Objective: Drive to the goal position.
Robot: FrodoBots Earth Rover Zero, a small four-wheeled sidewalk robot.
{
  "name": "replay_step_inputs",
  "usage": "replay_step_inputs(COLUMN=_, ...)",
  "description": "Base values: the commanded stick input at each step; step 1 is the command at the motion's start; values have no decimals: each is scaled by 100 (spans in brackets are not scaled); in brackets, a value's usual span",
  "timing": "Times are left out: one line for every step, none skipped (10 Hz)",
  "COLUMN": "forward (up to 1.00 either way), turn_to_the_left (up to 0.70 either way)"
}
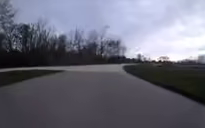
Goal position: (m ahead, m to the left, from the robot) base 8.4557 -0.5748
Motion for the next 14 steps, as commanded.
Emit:
replay_step_inputs(forward=100, turn_to_the_left=0)
replay_step_inputs(forward=100, turn_to_the_left=0)
replay_step_inputs(forward=100, turn_to_the_left=-1)
replay_step_inputs(forward=100, turn_to_the_left=-2)
replay_step_inputs(forward=100, turn_to_the_left=-3)
replay_step_inputs(forward=100, turn_to_the_left=-7)
replay_step_inputs(forward=100, turn_to_the_left=-36)
replay_step_inputs(forward=100, turn_to_the_left=-40)
replay_step_inputs(forward=100, turn_to_the_left=-35)
replay_step_inputs(forward=100, turn_to_the_left=-4)
replay_step_inputs(forward=100, turn_to_the_left=-3)
replay_step_inputs(forward=100, turn_to_the_left=-2)
replay_step_inputs(forward=100, turn_to_the_left=-2)
replay_step_inputs(forward=100, turn_to_the_left=-2)
